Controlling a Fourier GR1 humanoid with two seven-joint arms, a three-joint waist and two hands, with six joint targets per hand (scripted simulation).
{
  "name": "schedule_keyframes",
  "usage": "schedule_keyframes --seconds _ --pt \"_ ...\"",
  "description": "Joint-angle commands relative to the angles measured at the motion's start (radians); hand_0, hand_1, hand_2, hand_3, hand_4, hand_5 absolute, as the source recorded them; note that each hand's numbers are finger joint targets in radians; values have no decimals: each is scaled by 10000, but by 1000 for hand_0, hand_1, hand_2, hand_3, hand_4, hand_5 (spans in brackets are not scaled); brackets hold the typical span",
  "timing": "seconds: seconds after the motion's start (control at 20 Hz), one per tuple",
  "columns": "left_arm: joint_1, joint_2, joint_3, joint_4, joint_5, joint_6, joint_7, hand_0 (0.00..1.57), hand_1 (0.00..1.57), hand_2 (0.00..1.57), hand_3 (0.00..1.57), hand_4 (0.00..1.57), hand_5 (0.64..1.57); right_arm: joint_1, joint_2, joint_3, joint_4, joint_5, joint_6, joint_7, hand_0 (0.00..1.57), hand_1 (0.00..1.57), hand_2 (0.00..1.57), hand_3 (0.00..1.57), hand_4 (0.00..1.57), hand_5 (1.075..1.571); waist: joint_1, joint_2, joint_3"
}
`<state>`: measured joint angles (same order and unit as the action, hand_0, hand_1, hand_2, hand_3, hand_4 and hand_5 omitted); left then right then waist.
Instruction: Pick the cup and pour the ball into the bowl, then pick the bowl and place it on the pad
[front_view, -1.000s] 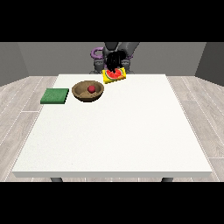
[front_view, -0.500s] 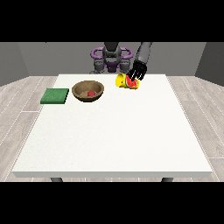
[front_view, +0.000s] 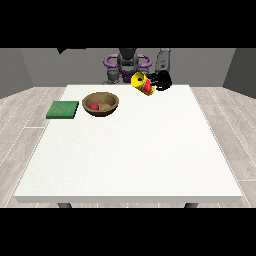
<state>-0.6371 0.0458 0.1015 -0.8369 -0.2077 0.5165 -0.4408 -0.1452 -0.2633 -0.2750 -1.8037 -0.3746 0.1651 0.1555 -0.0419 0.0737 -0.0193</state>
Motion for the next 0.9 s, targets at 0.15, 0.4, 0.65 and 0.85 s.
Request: schedule_keyframes --seconds 0.15,0.4,0.65,0.85 --pt "279 685 2001 -753 3817 -4620 -2226 173 173 0 0 202 1566 -79 506 368 -857 572 -793 7 0 0 0 0 512 1563 767 1302 110" --pt "-293 2431 2582 175 4506 -6639 -1691 0 0 0 0 0 1551 -421 934 1380 -1623 1693 -1733 663 0 0 0 0 498 1567 663 1711 176" --pt "-1190 4310 3021 94 4826 -7474 -704 0 0 0 0 0 1531 -297 1088 1005 113 1474 -1110 -857 0 0 0 0 476 1569 657 2476 199" --pt "-1754 4751 2735 -148 4659 -7404 183 0 0 0 0 0 1521 -684 1453 952 1773 1520 -1071 -1797 0 0 0 0 412 1568 685 2455 206"
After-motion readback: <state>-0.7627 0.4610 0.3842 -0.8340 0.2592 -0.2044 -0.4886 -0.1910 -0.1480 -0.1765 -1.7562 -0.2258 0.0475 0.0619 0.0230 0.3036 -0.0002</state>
